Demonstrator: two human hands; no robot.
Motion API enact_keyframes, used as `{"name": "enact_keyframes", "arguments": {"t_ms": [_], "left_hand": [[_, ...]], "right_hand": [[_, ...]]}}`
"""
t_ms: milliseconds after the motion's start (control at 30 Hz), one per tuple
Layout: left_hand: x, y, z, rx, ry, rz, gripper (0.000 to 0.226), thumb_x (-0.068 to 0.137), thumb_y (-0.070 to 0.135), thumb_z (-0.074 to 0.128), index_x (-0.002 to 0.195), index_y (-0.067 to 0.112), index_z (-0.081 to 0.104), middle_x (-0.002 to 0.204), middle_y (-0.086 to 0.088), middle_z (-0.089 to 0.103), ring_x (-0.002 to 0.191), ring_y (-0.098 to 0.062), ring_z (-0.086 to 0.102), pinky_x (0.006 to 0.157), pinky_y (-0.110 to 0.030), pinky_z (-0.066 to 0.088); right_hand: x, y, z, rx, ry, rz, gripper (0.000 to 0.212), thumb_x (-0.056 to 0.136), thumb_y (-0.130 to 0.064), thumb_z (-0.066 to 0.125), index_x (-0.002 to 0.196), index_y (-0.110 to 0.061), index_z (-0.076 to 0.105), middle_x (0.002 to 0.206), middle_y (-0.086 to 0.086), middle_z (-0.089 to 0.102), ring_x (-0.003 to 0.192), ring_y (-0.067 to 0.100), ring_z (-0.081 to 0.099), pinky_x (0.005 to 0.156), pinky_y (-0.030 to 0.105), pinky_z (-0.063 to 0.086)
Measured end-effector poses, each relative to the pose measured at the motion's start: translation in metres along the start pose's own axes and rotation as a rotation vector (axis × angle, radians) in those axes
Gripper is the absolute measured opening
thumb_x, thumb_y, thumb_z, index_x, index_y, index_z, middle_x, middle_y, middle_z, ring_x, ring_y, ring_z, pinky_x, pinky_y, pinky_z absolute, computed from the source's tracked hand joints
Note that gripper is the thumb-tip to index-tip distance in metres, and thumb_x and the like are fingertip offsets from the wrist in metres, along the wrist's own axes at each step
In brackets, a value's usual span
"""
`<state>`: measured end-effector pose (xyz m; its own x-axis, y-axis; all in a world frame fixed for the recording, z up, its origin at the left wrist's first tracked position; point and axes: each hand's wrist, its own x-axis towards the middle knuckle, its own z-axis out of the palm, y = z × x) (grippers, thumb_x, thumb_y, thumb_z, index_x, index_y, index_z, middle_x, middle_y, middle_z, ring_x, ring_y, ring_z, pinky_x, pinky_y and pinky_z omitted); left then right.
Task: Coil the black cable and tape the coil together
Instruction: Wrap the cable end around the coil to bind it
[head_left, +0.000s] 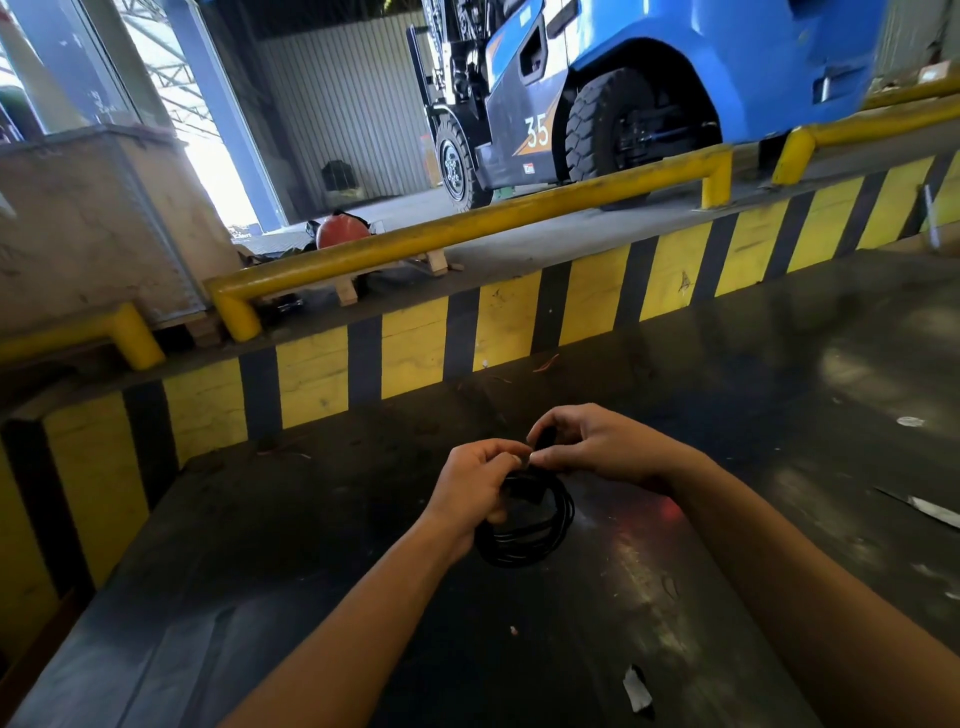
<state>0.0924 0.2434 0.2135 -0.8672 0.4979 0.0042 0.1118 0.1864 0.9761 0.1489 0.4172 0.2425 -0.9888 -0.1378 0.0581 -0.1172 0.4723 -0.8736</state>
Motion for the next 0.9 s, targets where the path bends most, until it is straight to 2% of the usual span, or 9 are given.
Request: {"name": "enact_keyframes", "arguments": {"t_ms": [100,200,333,467,600,733,900], "left_hand": [[0.000,-0.001,-0.001,-0.045,0.022,-0.045,0.020,0.095,0.012,0.048,0.100,0.015,0.067,0.077,-0.008,0.066,0.041,-0.005,0.048,0.037,-0.019,0.037],[0.001,-0.002,-0.001,-0.056,0.060,-0.083,0.020,0.095,0.012,0.048,0.096,0.016,0.068,0.083,-0.011,0.067,0.044,-0.006,0.053,0.039,-0.020,0.040],[0.004,-0.002,0.002,-0.051,0.121,-0.120,0.023,0.094,0.012,0.048,0.093,0.014,0.071,0.084,-0.009,0.065,0.052,-0.009,0.052,0.041,-0.020,0.041],[0.005,-0.003,0.002,-0.063,0.159,-0.156,0.023,0.095,0.014,0.048,0.092,0.015,0.070,0.083,-0.007,0.063,0.052,-0.010,0.048,0.043,-0.022,0.039],[0.006,-0.004,0.002,-0.079,0.163,-0.175,0.024,0.095,0.014,0.048,0.089,0.012,0.071,0.078,-0.006,0.061,0.049,-0.009,0.044,0.041,-0.021,0.036],[0.006,-0.005,0.004,-0.060,0.142,-0.182,0.024,0.096,0.016,0.048,0.092,0.012,0.071,0.076,-0.005,0.060,0.047,-0.007,0.043,0.040,-0.020,0.036],[0.004,-0.007,0.005,-0.003,0.100,-0.176,0.025,0.096,0.016,0.046,0.091,0.012,0.071,0.074,-0.004,0.061,0.049,-0.010,0.044,0.042,-0.021,0.036]], "right_hand": [[-0.004,0.001,0.009,-0.177,0.029,-0.046,0.040,0.084,-0.033,0.068,0.118,-0.016,0.056,0.110,0.005,0.064,0.099,0.016,0.064,0.085,0.032,0.056],[-0.007,0.004,0.027,-0.353,0.075,-0.094,0.048,0.078,-0.031,0.074,0.120,-0.021,0.054,0.113,-0.001,0.064,0.101,0.010,0.061,0.085,0.030,0.056],[-0.006,0.017,0.052,-0.564,0.307,-0.233,0.044,0.081,-0.019,0.070,0.122,-0.021,0.054,0.118,0.000,0.062,0.104,0.014,0.060,0.086,0.028,0.054],[-0.004,0.027,0.060,-0.523,0.446,-0.276,0.045,0.084,-0.018,0.066,0.126,-0.019,0.049,0.125,0.003,0.059,0.104,0.019,0.062,0.084,0.030,0.055],[0.001,0.030,0.062,-0.540,0.525,-0.338,0.039,0.084,-0.022,0.067,0.120,-0.022,0.053,0.115,0.000,0.066,0.098,0.017,0.064,0.079,0.031,0.056],[0.004,0.033,0.058,-0.490,0.501,-0.345,0.035,0.085,-0.023,0.066,0.119,-0.020,0.059,0.113,0.000,0.065,0.099,0.015,0.062,0.083,0.033,0.056],[0.004,0.035,0.052,-0.417,0.458,-0.331,0.019,0.086,-0.023,0.066,0.102,-0.015,0.070,0.095,0.001,0.068,0.083,0.011,0.062,0.074,0.034,0.056]]}}
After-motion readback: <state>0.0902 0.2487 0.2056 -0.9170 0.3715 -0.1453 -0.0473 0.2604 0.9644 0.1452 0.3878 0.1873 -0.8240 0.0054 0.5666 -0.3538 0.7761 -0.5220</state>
